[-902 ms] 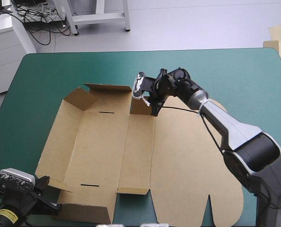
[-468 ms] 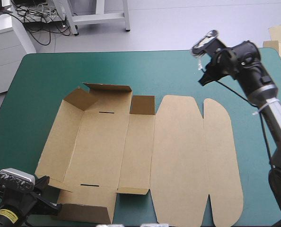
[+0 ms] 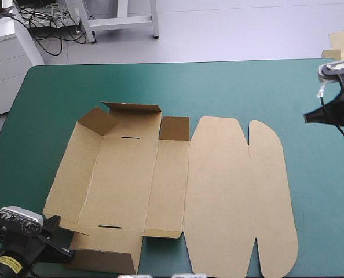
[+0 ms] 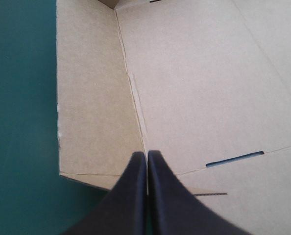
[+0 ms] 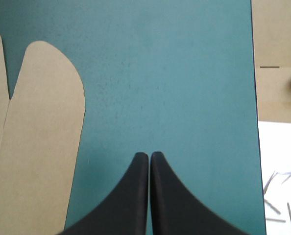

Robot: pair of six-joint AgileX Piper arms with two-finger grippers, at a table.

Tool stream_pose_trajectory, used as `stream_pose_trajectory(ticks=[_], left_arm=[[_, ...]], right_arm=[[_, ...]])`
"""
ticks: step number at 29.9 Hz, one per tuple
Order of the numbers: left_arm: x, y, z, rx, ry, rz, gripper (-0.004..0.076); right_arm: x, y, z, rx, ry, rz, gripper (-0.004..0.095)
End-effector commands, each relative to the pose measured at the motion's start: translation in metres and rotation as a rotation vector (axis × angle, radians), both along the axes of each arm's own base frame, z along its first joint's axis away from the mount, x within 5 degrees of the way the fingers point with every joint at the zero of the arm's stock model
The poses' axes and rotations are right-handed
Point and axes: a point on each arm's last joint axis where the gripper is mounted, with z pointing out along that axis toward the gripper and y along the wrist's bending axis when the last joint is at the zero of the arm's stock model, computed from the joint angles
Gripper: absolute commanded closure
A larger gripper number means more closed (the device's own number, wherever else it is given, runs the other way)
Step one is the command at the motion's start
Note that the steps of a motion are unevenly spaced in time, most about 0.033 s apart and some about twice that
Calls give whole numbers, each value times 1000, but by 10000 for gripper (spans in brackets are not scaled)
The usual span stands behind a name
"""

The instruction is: Fold the box

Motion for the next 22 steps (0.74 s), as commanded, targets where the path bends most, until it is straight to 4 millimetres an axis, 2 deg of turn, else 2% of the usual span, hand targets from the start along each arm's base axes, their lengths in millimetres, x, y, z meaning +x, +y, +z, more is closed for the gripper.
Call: stream_pose_trajectory(ticks=[1, 9, 13, 17, 22], left_arm=[[3, -1, 12, -32, -70, 6, 734], [4, -1, 11, -48, -48, 19, 734], [12, -3, 13, -38, -4, 20, 734], [31, -7, 31, -34, 33, 24, 734], [68, -16, 59, -51, 107, 45, 734]], right_arm=[[-50, 1, 11, 12, -106, -45, 927], [-135, 10, -22, 106, -76, -140, 928], [-168, 15, -41, 165, -103, -168, 928], [-195, 24, -64, 241, -122, -147, 928], [-215, 29, -86, 270, -155, -130, 928]])
